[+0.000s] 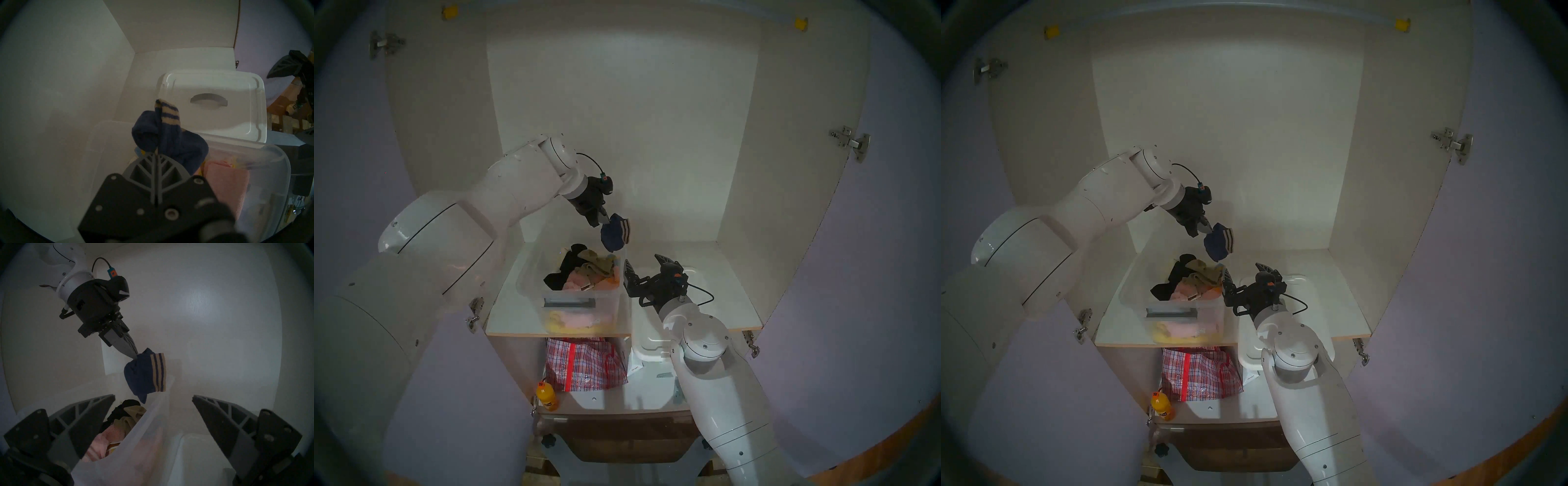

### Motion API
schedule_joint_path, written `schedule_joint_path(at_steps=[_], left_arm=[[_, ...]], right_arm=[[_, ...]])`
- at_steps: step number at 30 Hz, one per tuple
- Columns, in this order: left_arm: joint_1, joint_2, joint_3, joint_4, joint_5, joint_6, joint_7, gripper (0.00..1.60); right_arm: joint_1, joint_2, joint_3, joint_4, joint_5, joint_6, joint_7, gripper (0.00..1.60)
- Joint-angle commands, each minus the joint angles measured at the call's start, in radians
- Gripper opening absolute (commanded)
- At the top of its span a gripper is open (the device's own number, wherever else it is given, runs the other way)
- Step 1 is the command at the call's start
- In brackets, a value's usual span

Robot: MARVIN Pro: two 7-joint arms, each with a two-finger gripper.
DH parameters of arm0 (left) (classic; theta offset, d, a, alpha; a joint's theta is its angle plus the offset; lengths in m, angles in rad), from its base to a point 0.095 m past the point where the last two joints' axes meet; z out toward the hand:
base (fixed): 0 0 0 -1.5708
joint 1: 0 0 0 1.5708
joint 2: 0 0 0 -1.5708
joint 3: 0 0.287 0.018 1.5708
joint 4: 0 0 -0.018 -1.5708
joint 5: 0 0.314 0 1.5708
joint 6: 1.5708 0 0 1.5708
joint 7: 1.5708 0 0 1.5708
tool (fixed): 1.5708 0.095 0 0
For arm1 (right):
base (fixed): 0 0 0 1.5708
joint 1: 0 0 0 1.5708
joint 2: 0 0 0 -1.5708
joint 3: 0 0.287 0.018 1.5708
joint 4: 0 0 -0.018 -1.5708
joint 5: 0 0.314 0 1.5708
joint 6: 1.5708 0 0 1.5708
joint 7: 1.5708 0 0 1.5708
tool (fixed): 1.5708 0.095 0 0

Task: Take socks out of the storage bin, place them on top of the cabinet, and put the lid back on the bin

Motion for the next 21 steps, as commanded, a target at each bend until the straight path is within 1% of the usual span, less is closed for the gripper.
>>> schedule_joint_path(at_steps=[1, 13, 21], left_arm=[[-0.013, 0.021, -0.013, -0.062, -0.012, 0.004, -0.024, 0.00], [0.016, 0.040, -0.018, -0.173, -0.027, -0.002, -0.054, 0.00], [0.042, 0.082, -0.023, -0.281, -0.032, 0.012, -0.065, 0.00]], right_arm=[[0.037, -0.014, -0.006, -0.009, 0.004, 0.002, 0.006, 1.60], [0.119, -0.034, -0.039, 0.054, 0.011, 0.030, 0.006, 1.60], [0.181, -0.055, -0.043, 0.125, 0.010, 0.052, -0.007, 1.60]])
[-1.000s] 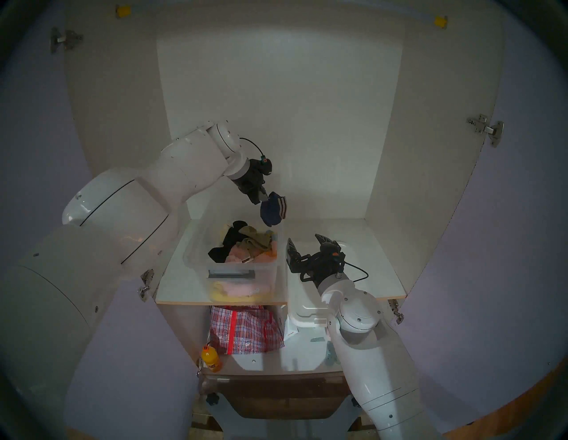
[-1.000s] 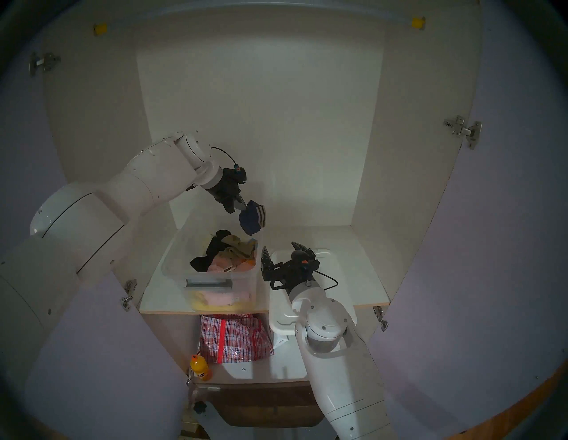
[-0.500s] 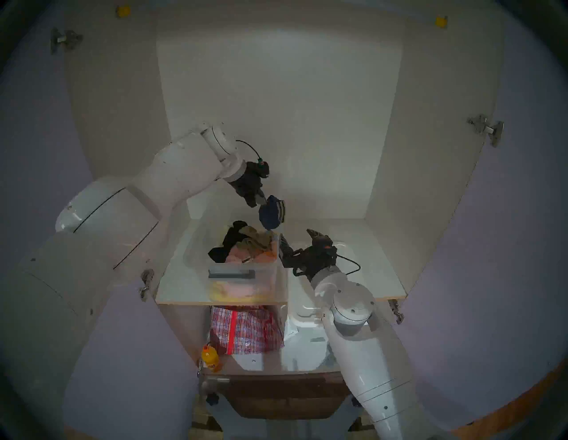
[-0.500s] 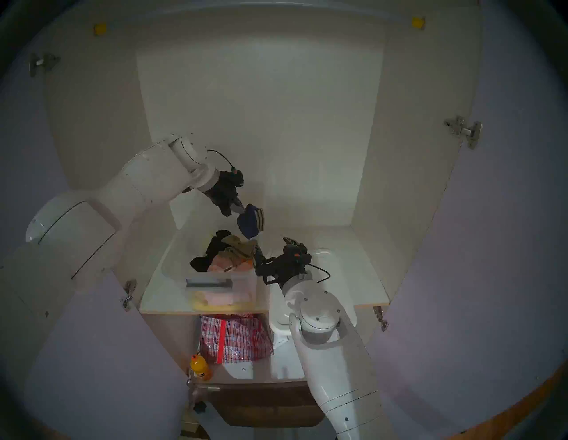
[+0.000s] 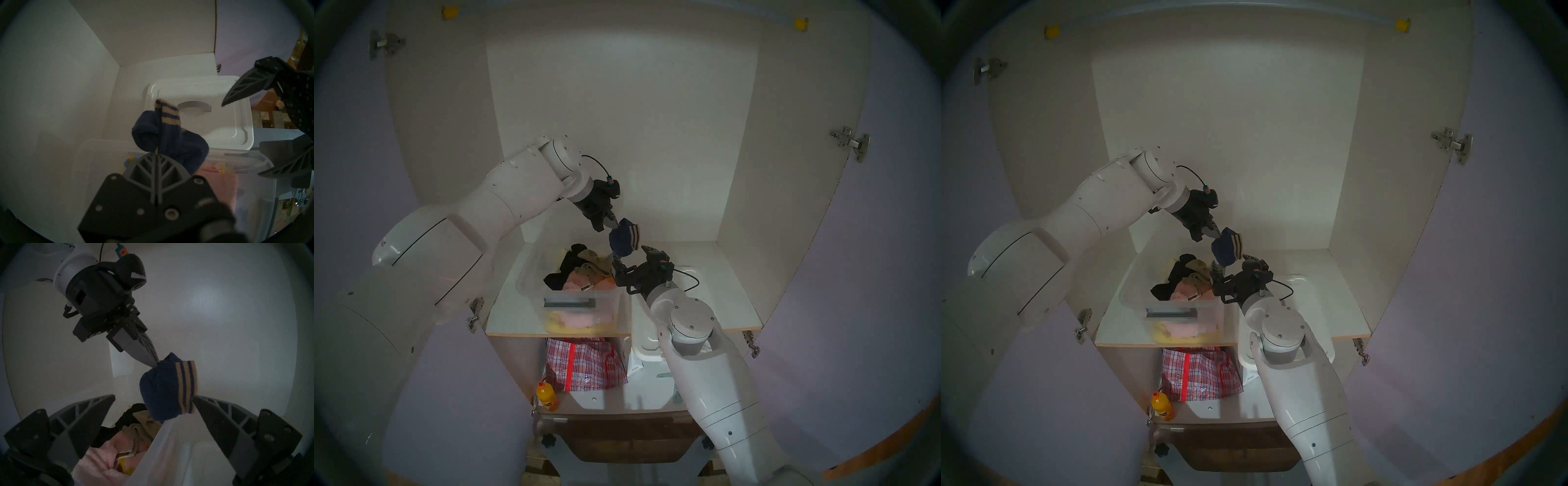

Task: Take socks out of the storage bin, place them on top of the cabinet, and put the lid back on the bin

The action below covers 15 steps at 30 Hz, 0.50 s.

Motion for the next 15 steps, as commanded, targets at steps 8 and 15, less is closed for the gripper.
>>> schedule_joint_path(at_steps=[8, 15], left_arm=[[0.018, 0.087, -0.023, -0.183, -0.016, 0.031, -0.021, 0.00], [0.050, 0.140, -0.025, -0.301, -0.026, 0.047, -0.033, 0.00]], right_arm=[[0.105, -0.039, 0.009, 0.085, 0.001, 0.017, -0.028, 1.60], [0.151, -0.051, 0.025, 0.135, 0.005, 0.025, -0.046, 1.60]])
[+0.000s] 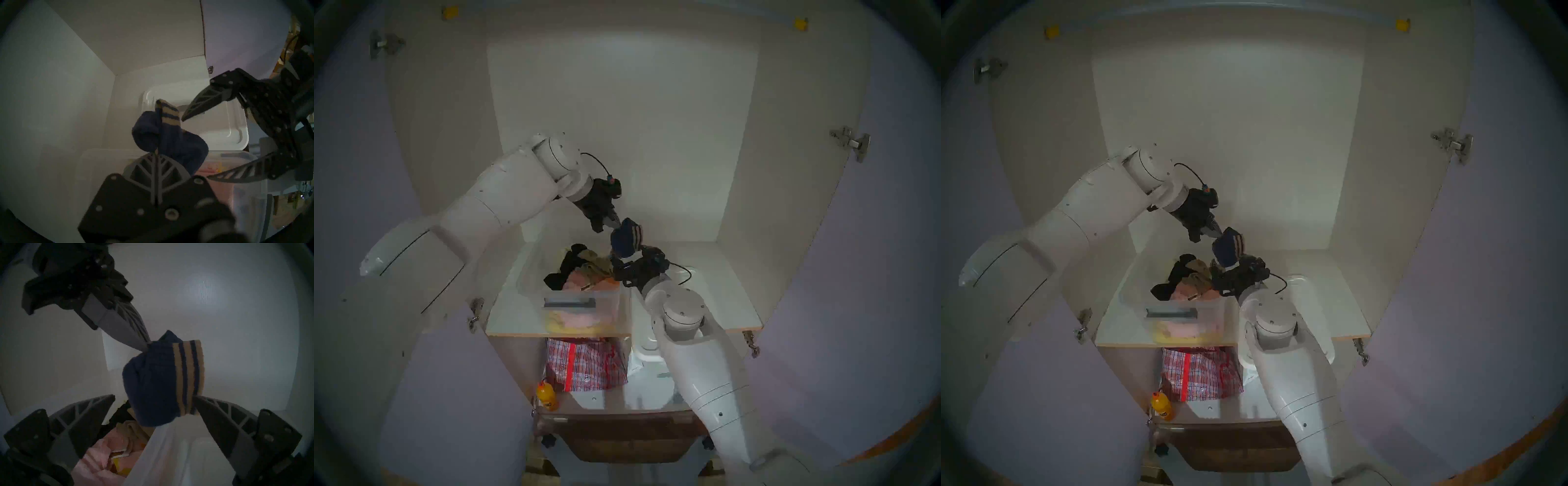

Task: Take socks out of the storage bin, place them on top of the cabinet, and put the lid back on the bin

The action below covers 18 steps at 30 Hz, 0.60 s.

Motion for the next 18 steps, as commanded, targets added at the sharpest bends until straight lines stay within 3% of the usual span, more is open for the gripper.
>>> schedule_joint_path(at_steps=[1, 17, 18], left_arm=[[0.004, 0.043, -0.019, -0.103, -0.016, 0.020, -0.013, 0.00], [0.177, 0.312, -0.065, -0.617, -0.063, 0.121, 0.006, 0.00], [0.188, 0.329, -0.070, -0.648, -0.066, 0.131, 0.013, 0.00]], right_arm=[[0.067, -0.027, 0.011, 0.015, 0.005, -0.001, -0.013, 1.60], [0.185, -0.101, -0.014, 0.139, 0.032, -0.001, -0.025, 1.60], [0.193, -0.103, -0.014, 0.151, 0.034, -0.002, -0.026, 1.01]])
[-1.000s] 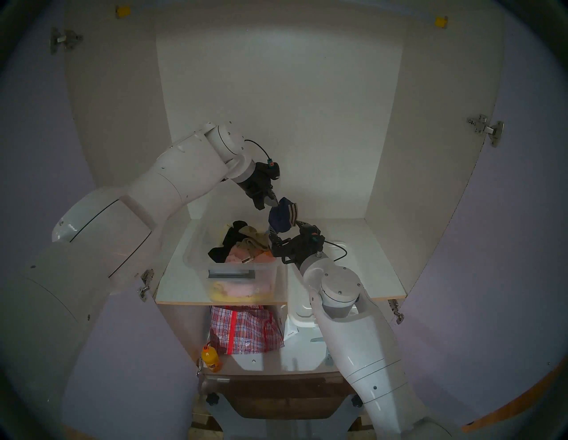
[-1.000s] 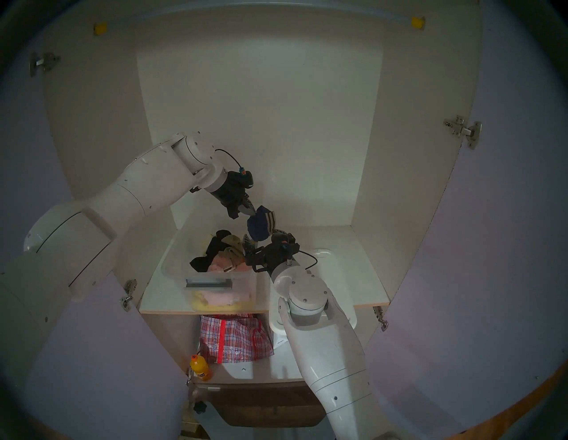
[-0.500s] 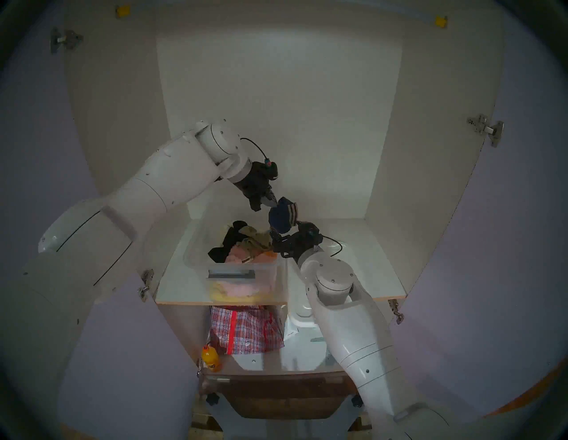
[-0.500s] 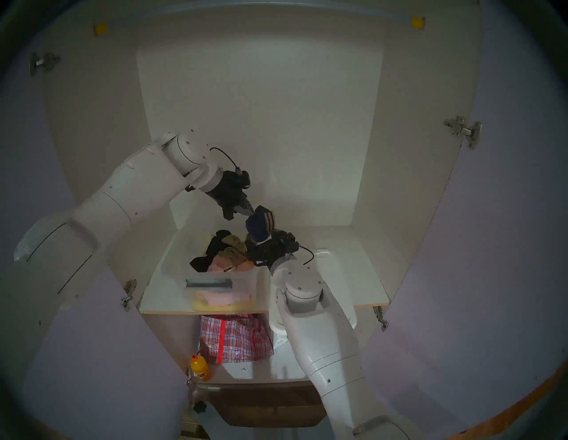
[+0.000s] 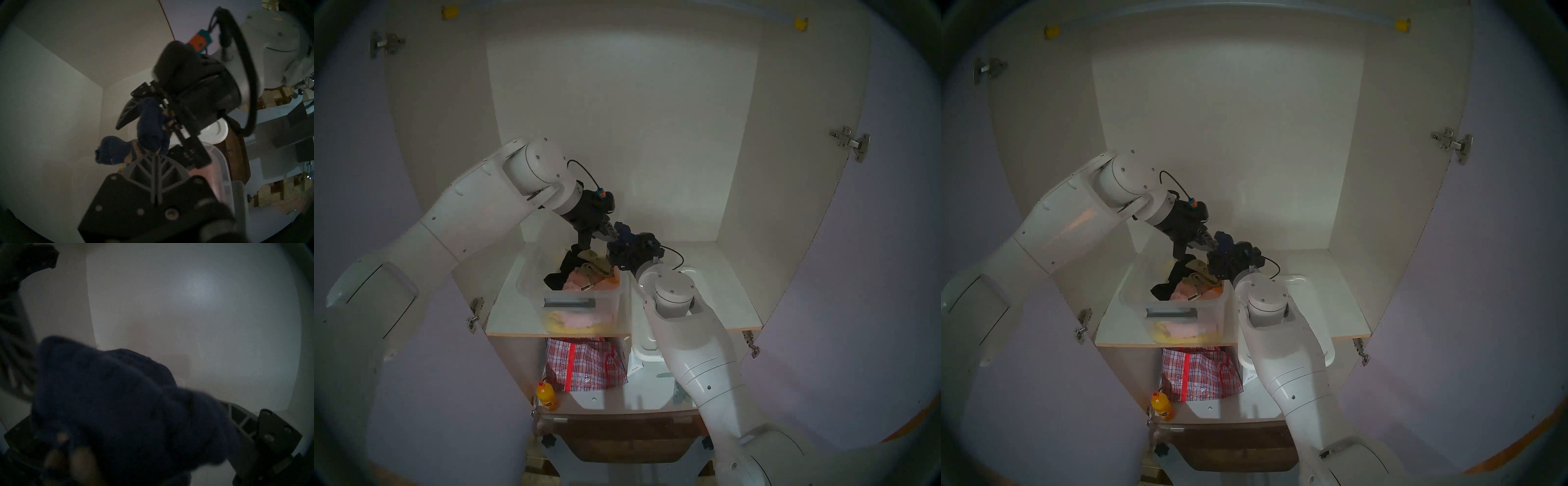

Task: Take socks out of the storage bin, place them on top of the cabinet, and put the lid back on the bin

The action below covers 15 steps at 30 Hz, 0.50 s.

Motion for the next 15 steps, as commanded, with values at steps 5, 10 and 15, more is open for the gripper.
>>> schedule_joint_path(at_steps=[5, 10, 15], left_arm=[[0.084, 0.116, -0.086, -0.248, -0.039, 0.103, 0.061, 0.00], [0.178, 0.186, -0.167, -0.407, -0.050, 0.193, 0.146, 0.00], [0.298, 0.226, -0.267, -0.565, -0.037, 0.364, 0.327, 0.00]], right_arm=[[0.104, -0.053, 0.008, 0.074, 0.019, -0.027, -0.009, 0.00], [0.150, -0.059, 0.027, 0.141, 0.031, -0.047, -0.017, 0.00], [0.188, -0.061, 0.055, 0.209, 0.048, -0.079, -0.020, 0.00]])
